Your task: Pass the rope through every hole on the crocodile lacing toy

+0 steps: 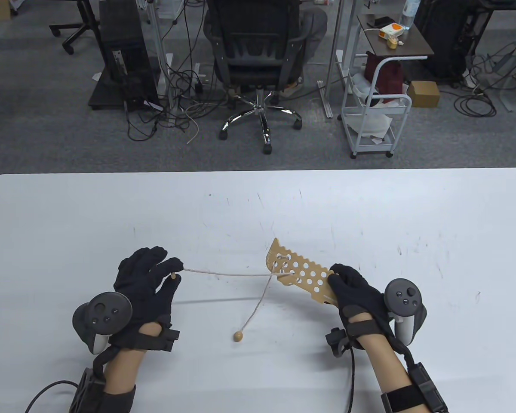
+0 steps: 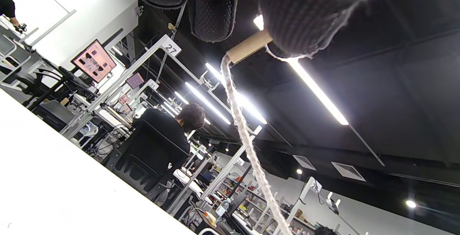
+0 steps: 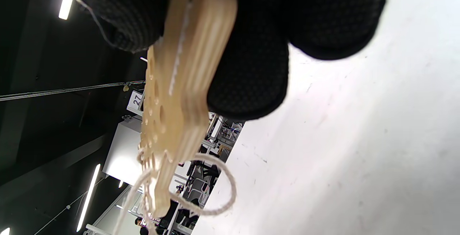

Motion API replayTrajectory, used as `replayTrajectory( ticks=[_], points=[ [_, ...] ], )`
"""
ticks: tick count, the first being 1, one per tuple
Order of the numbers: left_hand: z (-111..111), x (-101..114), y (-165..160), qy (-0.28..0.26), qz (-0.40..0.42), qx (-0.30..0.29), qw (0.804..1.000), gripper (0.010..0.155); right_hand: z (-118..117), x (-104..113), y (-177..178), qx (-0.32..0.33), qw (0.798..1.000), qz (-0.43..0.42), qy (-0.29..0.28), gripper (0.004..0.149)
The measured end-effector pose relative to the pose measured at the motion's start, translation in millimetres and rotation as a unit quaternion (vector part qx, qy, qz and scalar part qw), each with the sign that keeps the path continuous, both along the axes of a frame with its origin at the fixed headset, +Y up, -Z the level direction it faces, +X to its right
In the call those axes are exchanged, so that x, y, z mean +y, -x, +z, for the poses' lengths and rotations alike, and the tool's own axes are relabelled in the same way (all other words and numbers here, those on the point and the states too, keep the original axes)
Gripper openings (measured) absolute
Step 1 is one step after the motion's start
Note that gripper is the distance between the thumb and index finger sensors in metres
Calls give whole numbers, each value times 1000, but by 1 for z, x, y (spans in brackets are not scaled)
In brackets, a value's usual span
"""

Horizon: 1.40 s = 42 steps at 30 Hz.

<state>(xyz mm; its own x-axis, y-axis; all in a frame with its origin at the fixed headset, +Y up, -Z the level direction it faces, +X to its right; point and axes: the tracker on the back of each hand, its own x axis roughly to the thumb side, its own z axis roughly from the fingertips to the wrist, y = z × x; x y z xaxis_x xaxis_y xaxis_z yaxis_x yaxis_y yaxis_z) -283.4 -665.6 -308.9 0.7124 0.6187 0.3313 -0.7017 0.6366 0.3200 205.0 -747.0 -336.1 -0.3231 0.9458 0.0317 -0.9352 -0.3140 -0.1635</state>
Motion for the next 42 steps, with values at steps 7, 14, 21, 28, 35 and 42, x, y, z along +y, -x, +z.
replayTrajectory(
  ticks=[7,14,21,28,35,42],
  points=[
    [0,2,9,-6,15,13,1000,45,-3,-2,-8,-17,1000,15,1,46],
    [0,4,18,-8,28,27,999,45,-6,-5,-18,-35,999,14,6,46],
    [-1,4,25,-9,38,38,999,45,-8,-9,-26,-53,998,13,15,46],
    [0,6,36,-15,56,58,997,45,-11,-13,-37,-78,997,7,23,46],
    [1,7,47,-14,72,80,994,45,-11,-15,-43,-92,995,-2,26,46],
    [-2,3,44,-4,88,69,994,46,-11,-14,-42,-87,996,0,22,46]
  ],
)
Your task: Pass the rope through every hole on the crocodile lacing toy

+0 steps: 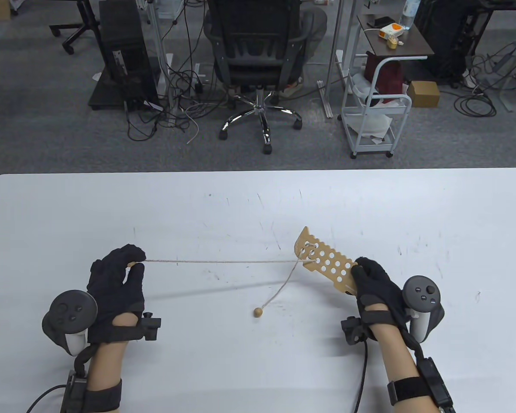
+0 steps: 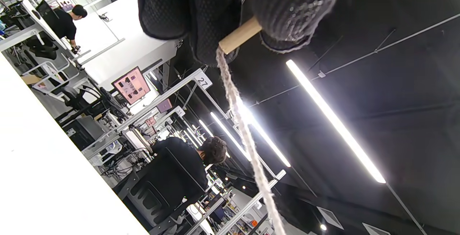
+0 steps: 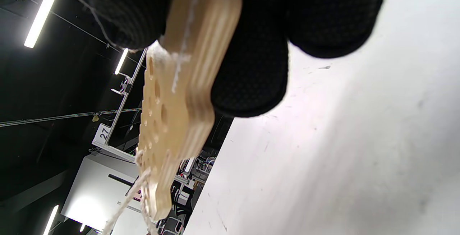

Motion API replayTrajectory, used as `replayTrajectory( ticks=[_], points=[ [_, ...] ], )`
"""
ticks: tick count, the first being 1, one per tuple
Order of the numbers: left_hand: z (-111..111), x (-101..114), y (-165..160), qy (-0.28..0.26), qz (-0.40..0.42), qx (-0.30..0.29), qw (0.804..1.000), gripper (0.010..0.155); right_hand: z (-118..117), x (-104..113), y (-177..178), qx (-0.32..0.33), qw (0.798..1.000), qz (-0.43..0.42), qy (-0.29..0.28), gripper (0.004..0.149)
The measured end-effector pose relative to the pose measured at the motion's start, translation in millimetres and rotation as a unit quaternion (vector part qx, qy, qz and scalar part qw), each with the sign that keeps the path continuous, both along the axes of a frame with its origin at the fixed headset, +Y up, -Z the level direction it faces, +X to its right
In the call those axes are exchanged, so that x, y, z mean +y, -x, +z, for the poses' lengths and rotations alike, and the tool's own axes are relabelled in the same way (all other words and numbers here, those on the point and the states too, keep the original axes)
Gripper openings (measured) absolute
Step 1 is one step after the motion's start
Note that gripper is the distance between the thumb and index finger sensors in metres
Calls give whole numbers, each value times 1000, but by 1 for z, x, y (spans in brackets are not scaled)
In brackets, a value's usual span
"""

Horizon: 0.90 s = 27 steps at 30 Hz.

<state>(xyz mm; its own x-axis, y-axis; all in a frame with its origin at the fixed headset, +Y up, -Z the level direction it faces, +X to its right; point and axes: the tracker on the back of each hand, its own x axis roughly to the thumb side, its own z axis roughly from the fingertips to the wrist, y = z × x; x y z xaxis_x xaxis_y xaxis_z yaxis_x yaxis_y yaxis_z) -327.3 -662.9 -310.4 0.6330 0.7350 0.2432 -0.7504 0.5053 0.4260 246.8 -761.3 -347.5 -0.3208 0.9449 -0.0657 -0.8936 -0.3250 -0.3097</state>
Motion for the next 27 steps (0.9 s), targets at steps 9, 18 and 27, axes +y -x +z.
replayTrajectory(
  ticks=[9,18,27],
  points=[
    [-4,-4,-14,20,-20,-36,999,54,1,6,11,22,999,16,-21,46],
    [-6,-4,-29,28,-42,-78,996,60,6,16,26,51,996,51,-50,46],
    [-8,-9,-47,40,-69,-115,990,59,14,25,47,88,990,73,-77,46]
  ],
)
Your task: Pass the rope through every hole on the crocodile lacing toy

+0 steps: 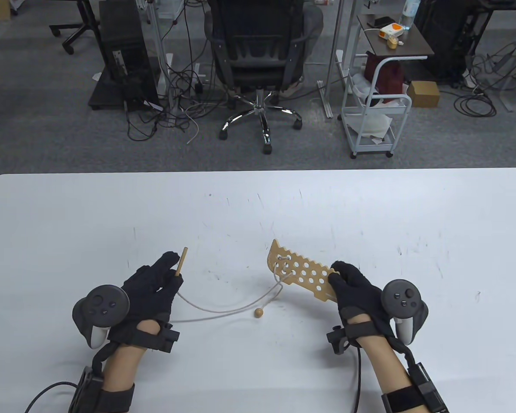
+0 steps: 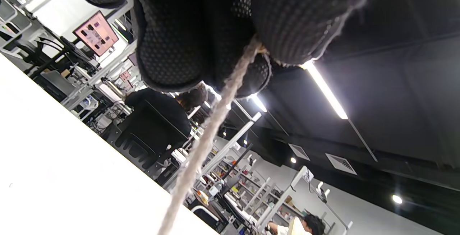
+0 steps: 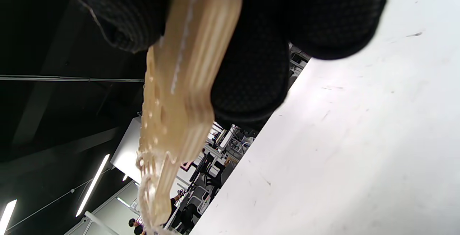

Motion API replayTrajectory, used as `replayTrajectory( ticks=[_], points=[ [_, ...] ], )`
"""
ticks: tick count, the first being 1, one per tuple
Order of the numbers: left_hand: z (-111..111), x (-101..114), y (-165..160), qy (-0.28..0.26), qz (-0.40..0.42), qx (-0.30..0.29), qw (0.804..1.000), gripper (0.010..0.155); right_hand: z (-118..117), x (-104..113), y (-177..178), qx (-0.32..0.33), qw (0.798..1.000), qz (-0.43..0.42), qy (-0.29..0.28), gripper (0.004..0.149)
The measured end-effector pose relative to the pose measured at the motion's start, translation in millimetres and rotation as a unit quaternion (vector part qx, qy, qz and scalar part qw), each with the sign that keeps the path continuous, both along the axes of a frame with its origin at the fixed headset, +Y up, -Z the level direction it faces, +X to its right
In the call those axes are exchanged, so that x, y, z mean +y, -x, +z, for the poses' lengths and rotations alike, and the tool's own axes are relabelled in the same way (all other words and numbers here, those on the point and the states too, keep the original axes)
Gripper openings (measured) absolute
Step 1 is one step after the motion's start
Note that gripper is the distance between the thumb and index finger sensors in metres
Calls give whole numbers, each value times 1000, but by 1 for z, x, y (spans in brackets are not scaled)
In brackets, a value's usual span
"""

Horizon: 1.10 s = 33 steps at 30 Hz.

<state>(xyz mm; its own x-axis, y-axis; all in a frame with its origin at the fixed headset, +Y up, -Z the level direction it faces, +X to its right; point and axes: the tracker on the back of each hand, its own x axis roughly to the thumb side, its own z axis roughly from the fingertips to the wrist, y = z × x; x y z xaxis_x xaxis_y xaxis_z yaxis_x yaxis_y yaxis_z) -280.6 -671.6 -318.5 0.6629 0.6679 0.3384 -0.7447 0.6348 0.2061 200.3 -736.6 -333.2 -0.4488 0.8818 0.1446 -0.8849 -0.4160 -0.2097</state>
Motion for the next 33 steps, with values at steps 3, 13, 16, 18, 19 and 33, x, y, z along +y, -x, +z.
replayTrajectory(
  ticks=[3,13,16,18,19,33],
  points=[
    [1,-1,-8,1,-17,-14,1000,56,4,3,7,13,1000,10,-10,46],
    [2,-9,-37,23,-57,-79,995,46,13,10,27,49,998,38,-34,46],
    [4,-10,-45,24,-64,-99,993,44,16,11,31,57,997,43,-39,46],
    [6,-10,-50,25,-64,-110,992,44,18,12,35,63,996,47,-42,46],
    [7,-10,-52,25,-63,-116,991,43,19,13,37,66,996,49,-45,46],
    [21,-8,-78,13,-89,-153,984,42,32,20,58,99,989,77,-78,46]
  ],
)
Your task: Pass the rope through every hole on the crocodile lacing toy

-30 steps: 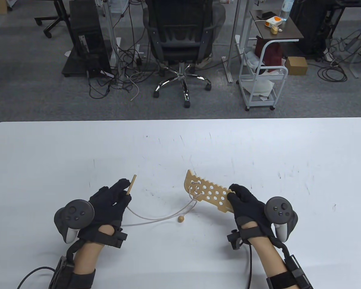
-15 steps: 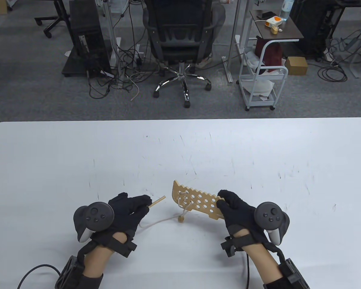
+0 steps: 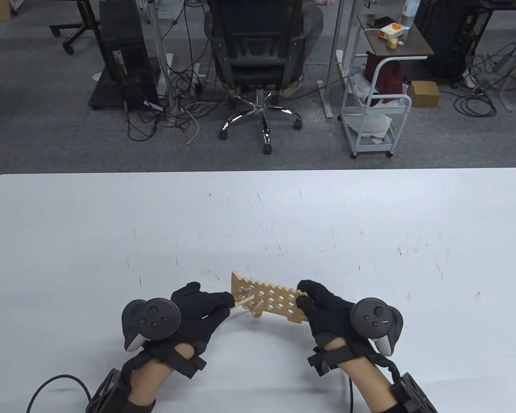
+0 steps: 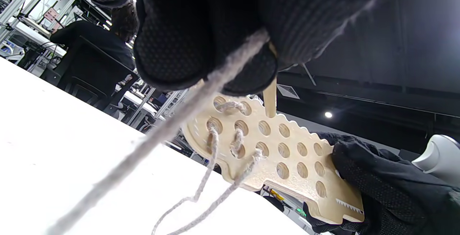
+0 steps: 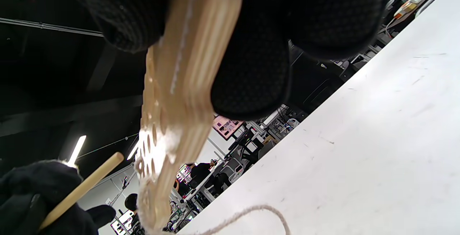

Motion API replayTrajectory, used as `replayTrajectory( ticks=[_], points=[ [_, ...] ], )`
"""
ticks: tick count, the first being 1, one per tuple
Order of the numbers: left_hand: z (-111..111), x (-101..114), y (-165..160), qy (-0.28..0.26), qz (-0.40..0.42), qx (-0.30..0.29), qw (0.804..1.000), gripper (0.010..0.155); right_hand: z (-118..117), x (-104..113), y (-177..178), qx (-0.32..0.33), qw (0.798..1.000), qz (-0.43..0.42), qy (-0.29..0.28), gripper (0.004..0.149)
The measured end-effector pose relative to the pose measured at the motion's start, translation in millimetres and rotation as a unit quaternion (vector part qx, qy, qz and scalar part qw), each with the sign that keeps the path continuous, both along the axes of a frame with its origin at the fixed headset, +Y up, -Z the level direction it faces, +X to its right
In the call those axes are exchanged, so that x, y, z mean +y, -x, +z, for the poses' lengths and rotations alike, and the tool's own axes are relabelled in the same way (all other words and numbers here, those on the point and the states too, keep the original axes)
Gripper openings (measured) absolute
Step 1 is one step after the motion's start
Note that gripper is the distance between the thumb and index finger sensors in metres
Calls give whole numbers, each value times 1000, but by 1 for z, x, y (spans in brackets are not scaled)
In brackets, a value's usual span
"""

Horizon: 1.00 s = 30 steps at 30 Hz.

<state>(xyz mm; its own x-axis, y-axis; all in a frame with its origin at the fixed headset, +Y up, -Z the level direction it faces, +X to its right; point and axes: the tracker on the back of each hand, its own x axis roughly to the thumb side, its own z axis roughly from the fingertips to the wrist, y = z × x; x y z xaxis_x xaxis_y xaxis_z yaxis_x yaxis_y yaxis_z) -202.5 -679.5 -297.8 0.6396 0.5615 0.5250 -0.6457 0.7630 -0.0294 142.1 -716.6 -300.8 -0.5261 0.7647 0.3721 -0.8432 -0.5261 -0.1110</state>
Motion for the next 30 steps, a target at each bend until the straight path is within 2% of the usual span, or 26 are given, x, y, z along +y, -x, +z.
replayTrajectory(
  ticks=[11,23,30],
  points=[
    [7,2,-8,-12,-22,5,1000,42,8,4,11,20,1000,6,-13,46],
    [13,4,-8,-57,9,23,998,48,11,6,13,18,1000,4,-22,46],
    [18,4,-12,-92,-30,46,994,58,13,5,18,28,999,-3,-20,46]
  ],
)
